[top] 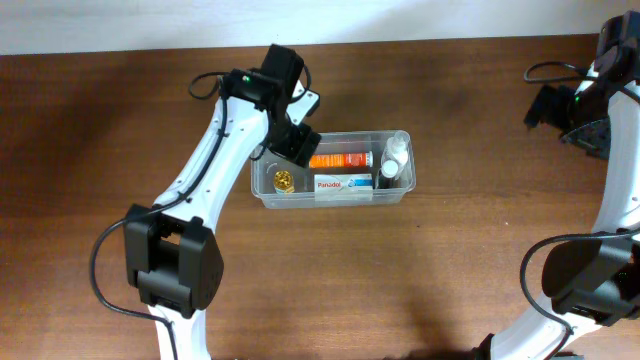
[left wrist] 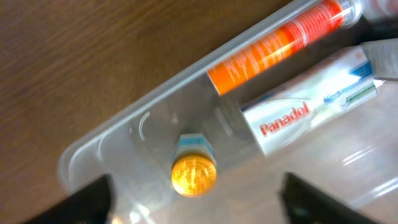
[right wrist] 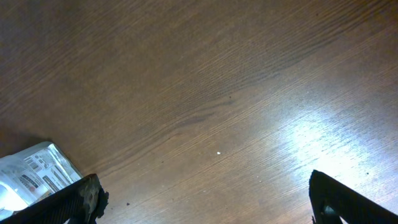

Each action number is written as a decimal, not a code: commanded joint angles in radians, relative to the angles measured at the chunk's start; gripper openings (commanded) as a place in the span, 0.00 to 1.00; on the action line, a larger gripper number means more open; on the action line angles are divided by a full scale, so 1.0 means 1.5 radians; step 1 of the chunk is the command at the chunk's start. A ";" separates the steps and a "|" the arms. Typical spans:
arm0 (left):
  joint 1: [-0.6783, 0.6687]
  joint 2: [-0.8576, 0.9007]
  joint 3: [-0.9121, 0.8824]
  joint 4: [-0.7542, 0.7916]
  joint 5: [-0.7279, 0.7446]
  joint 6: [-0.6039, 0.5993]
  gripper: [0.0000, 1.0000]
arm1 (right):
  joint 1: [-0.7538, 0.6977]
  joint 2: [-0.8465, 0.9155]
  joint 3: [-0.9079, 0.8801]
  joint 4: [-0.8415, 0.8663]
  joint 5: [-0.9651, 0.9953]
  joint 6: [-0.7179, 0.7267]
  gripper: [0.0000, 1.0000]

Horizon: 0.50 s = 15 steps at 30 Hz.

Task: Pack container
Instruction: 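Carry the gold jar into the container's left end and release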

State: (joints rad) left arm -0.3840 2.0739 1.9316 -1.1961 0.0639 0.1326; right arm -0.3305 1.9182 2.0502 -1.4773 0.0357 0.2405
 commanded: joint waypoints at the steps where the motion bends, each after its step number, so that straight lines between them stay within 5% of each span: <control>1: 0.003 -0.042 0.049 -0.048 -0.003 -0.020 0.99 | 0.002 0.002 0.001 0.000 -0.001 0.008 0.98; 15: 0.005 -0.271 0.053 -0.194 -0.005 -0.020 0.99 | 0.002 0.002 0.001 0.000 -0.001 0.008 0.98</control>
State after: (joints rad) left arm -0.3840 1.7077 1.9968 -1.4769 0.0628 0.1116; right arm -0.3305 1.9182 2.0502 -1.4776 0.0360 0.2398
